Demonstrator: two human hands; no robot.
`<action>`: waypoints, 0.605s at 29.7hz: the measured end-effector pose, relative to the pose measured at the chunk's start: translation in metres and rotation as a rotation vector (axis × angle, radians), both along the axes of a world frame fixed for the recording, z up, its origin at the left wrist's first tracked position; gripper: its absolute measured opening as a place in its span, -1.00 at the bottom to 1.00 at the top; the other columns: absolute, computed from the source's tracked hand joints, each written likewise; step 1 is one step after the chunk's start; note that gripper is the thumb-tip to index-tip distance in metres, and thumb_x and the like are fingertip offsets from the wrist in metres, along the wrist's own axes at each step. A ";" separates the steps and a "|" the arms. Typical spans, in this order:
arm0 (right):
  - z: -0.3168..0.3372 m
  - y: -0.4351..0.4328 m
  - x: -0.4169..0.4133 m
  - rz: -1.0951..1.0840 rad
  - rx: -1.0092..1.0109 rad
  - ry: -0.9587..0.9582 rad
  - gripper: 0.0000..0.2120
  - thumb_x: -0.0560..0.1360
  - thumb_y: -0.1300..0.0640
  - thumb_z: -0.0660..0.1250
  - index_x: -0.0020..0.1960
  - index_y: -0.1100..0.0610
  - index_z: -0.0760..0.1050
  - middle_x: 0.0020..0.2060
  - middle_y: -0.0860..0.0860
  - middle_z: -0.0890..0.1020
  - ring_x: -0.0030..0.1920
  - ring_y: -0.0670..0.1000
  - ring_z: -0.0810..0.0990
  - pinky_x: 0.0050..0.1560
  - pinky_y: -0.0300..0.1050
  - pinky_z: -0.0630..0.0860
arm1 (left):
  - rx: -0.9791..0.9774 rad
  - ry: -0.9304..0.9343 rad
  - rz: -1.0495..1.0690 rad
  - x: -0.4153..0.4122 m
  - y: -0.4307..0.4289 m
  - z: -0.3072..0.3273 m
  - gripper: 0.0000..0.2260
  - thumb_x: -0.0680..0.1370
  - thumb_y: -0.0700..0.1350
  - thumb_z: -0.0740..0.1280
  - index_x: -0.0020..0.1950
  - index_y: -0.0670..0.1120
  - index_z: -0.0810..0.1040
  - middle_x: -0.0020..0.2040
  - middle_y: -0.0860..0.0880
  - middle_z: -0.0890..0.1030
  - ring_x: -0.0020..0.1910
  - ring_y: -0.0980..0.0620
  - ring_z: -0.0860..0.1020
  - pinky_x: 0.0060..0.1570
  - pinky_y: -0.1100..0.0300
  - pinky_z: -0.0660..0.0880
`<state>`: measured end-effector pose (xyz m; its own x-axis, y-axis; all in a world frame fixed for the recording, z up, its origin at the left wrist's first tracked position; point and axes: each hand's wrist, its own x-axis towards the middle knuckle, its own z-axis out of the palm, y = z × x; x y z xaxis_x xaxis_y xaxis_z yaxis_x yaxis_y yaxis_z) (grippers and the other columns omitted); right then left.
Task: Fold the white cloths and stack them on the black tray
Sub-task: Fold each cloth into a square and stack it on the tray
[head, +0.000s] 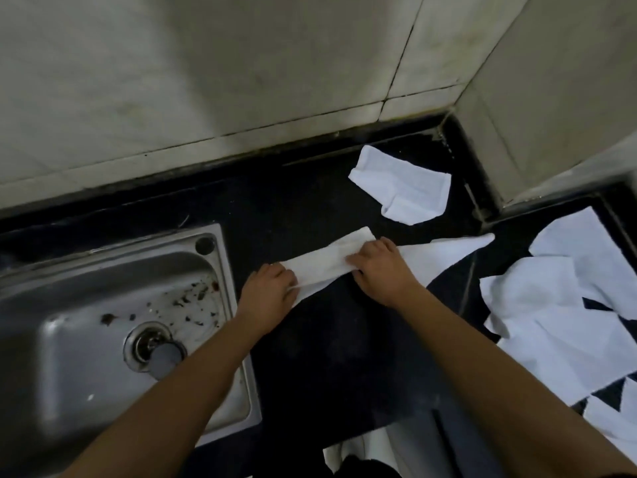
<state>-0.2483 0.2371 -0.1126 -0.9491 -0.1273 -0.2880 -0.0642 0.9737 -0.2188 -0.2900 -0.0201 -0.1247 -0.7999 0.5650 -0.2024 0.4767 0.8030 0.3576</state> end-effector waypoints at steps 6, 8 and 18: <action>0.012 0.008 0.024 0.117 -0.147 0.289 -0.87 0.54 0.10 0.33 -0.01 0.14 0.60 -0.11 0.08 0.59 -0.12 0.10 0.58 0.04 0.00 0.50 | 0.125 0.251 0.008 0.003 -0.003 0.025 -0.92 0.45 -0.20 0.41 -0.10 -0.13 0.54 -0.18 -0.07 0.58 -0.23 -0.08 0.52 -0.24 0.10 0.40; 0.015 0.006 0.040 0.116 -0.202 0.320 -0.89 0.57 0.16 0.30 0.06 0.15 0.54 -0.09 0.08 0.61 -0.14 0.08 0.58 -0.03 -0.04 0.50 | 0.118 0.316 0.008 0.012 -0.005 0.033 -0.89 0.51 -0.17 0.24 -0.05 -0.14 0.54 -0.16 -0.09 0.59 -0.23 -0.10 0.52 -0.25 0.09 0.41; -0.004 0.009 0.139 0.313 -0.181 -0.027 -0.55 0.57 -0.22 0.09 0.12 0.03 0.61 0.00 0.04 0.58 -0.02 0.07 0.54 0.12 0.02 0.48 | -0.210 0.059 -0.214 0.144 -0.018 0.014 -0.70 0.55 0.14 0.16 -0.03 0.00 0.59 -0.09 -0.01 0.53 -0.12 -0.03 0.50 -0.14 0.05 0.46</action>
<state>-0.1090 0.2465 -0.1163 -0.8487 -0.4616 -0.2582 -0.3448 0.8530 -0.3917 -0.1461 -0.0382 -0.1106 -0.6810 0.6726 -0.2894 0.6581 0.7356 0.1609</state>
